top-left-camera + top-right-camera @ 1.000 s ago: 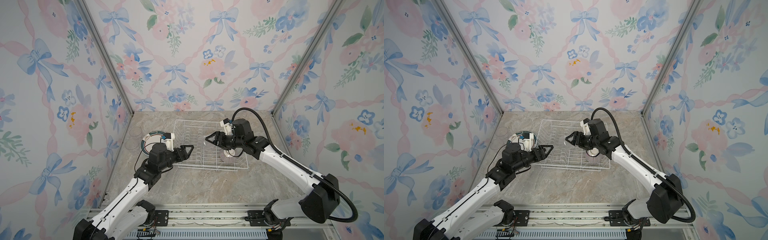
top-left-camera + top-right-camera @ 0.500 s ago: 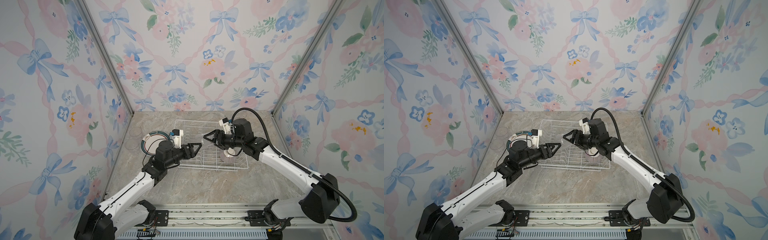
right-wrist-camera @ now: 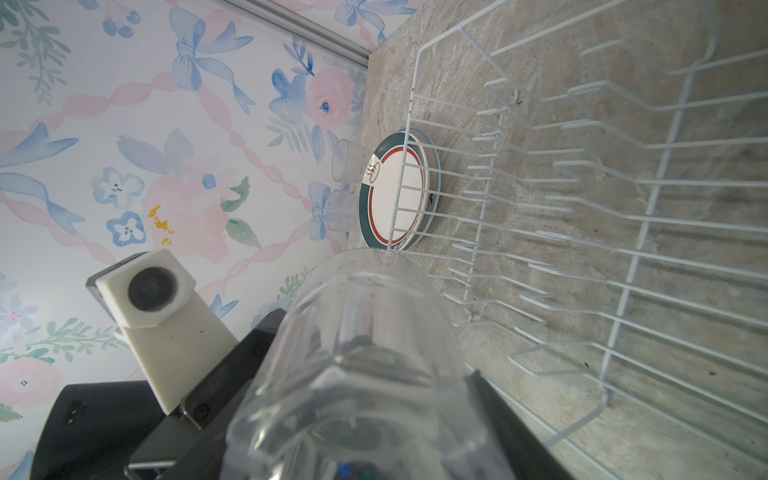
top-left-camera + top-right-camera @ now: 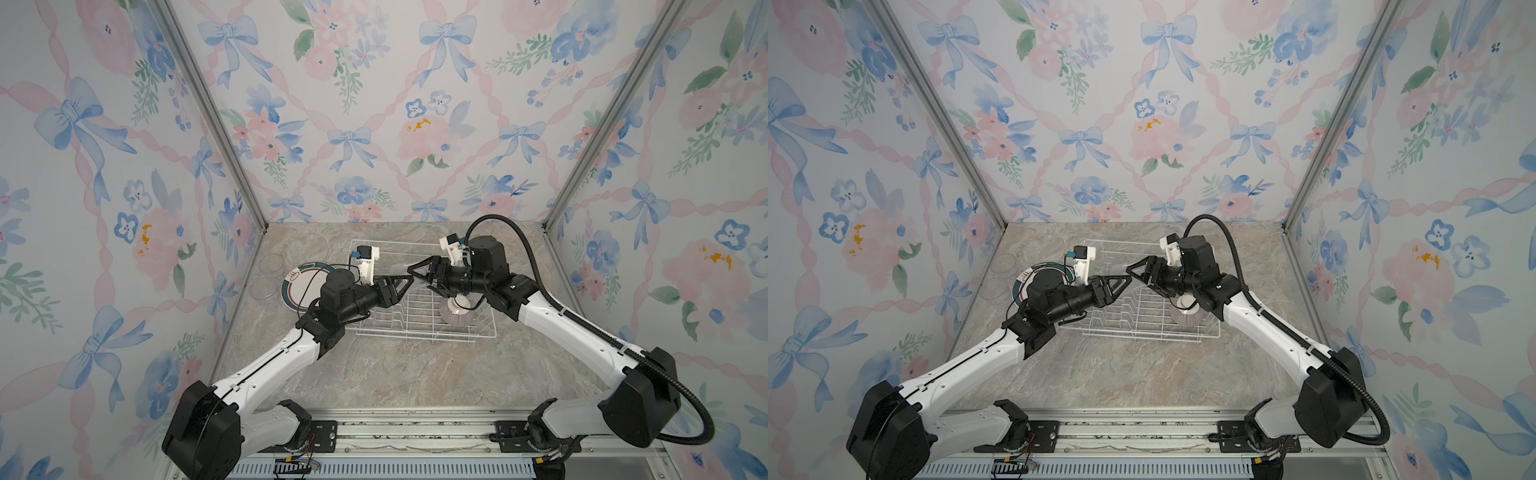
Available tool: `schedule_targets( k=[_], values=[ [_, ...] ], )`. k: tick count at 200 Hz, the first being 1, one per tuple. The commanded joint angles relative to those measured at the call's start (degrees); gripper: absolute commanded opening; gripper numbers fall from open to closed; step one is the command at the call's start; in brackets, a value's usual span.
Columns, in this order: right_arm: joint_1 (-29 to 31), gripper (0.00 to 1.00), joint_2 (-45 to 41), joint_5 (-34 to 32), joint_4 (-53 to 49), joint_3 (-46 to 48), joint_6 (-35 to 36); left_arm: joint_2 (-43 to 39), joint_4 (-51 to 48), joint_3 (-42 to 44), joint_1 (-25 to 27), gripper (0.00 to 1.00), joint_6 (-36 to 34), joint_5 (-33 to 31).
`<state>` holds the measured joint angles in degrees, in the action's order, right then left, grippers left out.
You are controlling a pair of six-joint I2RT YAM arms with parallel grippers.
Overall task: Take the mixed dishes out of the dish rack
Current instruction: 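Close the left gripper on the glass held by the right gripper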
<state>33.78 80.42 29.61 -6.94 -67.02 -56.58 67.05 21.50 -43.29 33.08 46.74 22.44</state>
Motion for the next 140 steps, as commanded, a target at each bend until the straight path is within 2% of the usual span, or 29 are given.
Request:
schedule_targets(
  k=[1,51,90,140],
  values=[
    [-0.29,0.58,-1.54,2.27,4.08,0.74,-1.77,0.76,3.11,-1.54,0.68,0.54,-1.13,1.12],
    [-0.22,0.58,-1.17,3.68,7.61,1.58,-4.87,1.54,4.82,-1.64,1.47,0.50,-0.99,0.51],
    [-0.18,0.59,-1.14,4.15,9.20,2.24,-6.11,2.78,4.74,-2.38,1.64,0.36,0.06,0.42],
    [-0.12,0.61,-1.31,4.32,9.66,2.50,-6.34,3.72,4.74,-2.57,1.63,0.30,0.60,-0.68]
  ],
)
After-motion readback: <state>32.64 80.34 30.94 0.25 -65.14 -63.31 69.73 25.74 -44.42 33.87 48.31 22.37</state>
